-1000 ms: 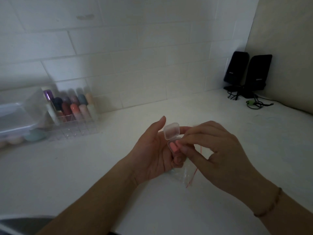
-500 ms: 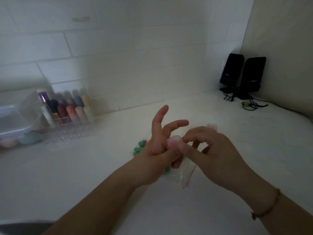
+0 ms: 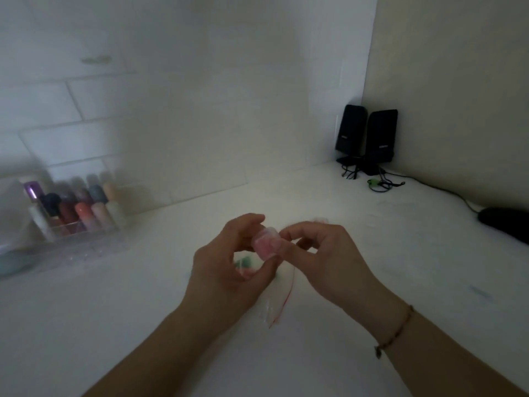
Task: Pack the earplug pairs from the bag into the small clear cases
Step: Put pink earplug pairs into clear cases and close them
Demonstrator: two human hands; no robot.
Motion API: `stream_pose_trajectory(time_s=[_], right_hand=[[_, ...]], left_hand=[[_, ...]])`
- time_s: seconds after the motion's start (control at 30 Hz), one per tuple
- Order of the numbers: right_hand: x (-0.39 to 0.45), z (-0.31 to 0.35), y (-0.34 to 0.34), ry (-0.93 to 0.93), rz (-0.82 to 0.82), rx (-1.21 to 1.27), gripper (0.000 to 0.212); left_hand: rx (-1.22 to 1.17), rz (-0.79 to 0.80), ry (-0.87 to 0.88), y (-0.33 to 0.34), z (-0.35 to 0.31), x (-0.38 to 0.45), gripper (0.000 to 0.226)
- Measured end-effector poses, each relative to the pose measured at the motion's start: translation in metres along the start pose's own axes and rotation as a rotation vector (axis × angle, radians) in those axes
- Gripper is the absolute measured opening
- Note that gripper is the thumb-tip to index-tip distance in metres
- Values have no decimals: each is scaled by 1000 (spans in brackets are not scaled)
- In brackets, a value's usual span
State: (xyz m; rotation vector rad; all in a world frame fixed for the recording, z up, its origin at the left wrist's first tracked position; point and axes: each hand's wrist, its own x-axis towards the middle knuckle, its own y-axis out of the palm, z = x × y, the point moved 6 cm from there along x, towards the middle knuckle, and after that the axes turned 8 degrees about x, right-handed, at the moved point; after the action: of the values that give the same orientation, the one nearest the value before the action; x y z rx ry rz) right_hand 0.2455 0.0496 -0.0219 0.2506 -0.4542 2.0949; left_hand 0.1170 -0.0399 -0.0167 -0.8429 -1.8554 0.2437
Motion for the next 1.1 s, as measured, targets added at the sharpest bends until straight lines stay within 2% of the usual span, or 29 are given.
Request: stream_pose_trajectory(time_s=[0.07,0.13,0.2,0.3,0.4,0.6,0.73,0.87,0.93,1.0,1.1], right_hand=[[5,7,-20,-25,-102,29,45],[12,9,-63,-20,-366,163,33],[14,0,-111,28,-608,341,28],[11,-20,-161,149,-789,553,25],[8,-39,-183,260,-859,657,24],[14,-52,-185,317,-814,554,17],[20,-49,-176,225,-721,146,22],[23,-49,-169,196,-658,-219,14],[24,-50,-161,200,-575,-502,11],[24,-54,-151,200,-476,-736,19],[25,-59,-138,227,-386,-920,26]], left_hand=[[69,123,-53,6,-2,6,47],[186,334,0,25,-10,16,45],[260,506,128,52,-23,25,45],[260,589,231,91,-33,49,39],[255,630,184,126,-26,76,39],[414,693,124,181,-2,100,38],[434,783,44,199,9,94,38],[429,825,7,197,11,84,61],[474,848,42,194,12,79,56],[500,872,82,193,12,76,44],[453,903,92,188,12,75,36]])
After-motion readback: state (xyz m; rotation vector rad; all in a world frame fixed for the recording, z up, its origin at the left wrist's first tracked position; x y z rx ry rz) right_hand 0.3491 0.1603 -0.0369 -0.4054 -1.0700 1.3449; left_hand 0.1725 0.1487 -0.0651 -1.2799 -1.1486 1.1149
